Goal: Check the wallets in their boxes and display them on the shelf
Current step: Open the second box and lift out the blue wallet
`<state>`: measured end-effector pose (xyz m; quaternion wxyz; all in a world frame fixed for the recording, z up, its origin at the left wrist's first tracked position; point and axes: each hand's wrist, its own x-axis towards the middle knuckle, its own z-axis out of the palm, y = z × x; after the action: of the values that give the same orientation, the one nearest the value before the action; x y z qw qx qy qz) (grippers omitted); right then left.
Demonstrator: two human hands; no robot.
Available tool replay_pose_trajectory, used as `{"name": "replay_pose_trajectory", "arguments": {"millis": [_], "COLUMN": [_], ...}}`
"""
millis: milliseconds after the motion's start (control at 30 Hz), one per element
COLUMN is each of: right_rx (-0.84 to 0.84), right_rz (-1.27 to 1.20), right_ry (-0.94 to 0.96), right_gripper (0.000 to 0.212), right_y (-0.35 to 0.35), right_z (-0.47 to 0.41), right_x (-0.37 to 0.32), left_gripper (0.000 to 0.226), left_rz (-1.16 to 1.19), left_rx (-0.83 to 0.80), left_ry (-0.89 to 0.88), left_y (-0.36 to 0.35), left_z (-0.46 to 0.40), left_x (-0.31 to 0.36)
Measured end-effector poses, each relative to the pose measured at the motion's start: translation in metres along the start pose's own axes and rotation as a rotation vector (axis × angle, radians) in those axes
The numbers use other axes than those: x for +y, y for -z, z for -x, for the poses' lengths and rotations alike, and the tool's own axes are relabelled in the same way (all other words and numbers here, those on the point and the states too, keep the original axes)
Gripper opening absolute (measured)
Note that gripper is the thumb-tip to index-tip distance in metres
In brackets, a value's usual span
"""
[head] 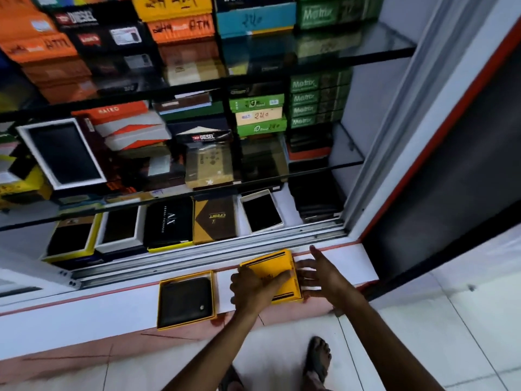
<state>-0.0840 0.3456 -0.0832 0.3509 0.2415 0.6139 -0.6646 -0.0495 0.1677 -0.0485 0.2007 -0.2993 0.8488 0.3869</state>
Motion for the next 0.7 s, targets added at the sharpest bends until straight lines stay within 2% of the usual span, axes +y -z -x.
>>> {"name": "replay_pose_trajectory", "arguments": {"millis": [100,167,233,267,333,400,433,567,700], "right_rx": [-0.038,-0.018,0.041,0.079,0.193,0.304,0.337,0.429,0.457], "right_rz": [-0.021,-0.015,-0.012,0.013,0.244,0.552,0.617,0.619,0.608], "right_ry": [0.008,0.021,0.048,0.085,0.223,0.336,0.369,0.432,0.464], "right_gripper": [0.061,0.057,0.044,0.034,0.018,0.014,0.014,0.012,0.011], "right_y": [0.003,0.004,0.002,0.000,-0.001,-0.003,-0.005,-0.003,0.005], "right_z": [0.003,0.005,0.008,0.009,0.010,0.010,0.012,0.021,0.033], "right_x": [0.003,0.004,0.005,0.007,0.011,0.012,0.011,0.002,-0.006], "left_gripper": [0.136,0.133,0.116,0.100,0.069,0.053,0.044,0.032,0.024], "left_rz": [-0.006,0.007,0.092,0.182,0.405,0.580,0.646,0.897,0.981], "left_rx": [0.067,0.087,0.054,0.020,-0.054,-0.088,-0.074,0.006,0.041], "left_ry": [0.050,0.066,0.049,0.015,-0.032,-0.030,-0.026,-0.004,0.023], "left_y": [-0.006,-0.009,-0.006,-0.003,0.007,0.021,0.027,0.046,0.044], "left_z": [0.010,0.012,0.012,0.010,0.008,0.007,0.005,-0.006,-0.003], "left_x": [0.007,0.009,0.007,0.004,-0.005,-0.019,-0.027,-0.065,-0.086]}}
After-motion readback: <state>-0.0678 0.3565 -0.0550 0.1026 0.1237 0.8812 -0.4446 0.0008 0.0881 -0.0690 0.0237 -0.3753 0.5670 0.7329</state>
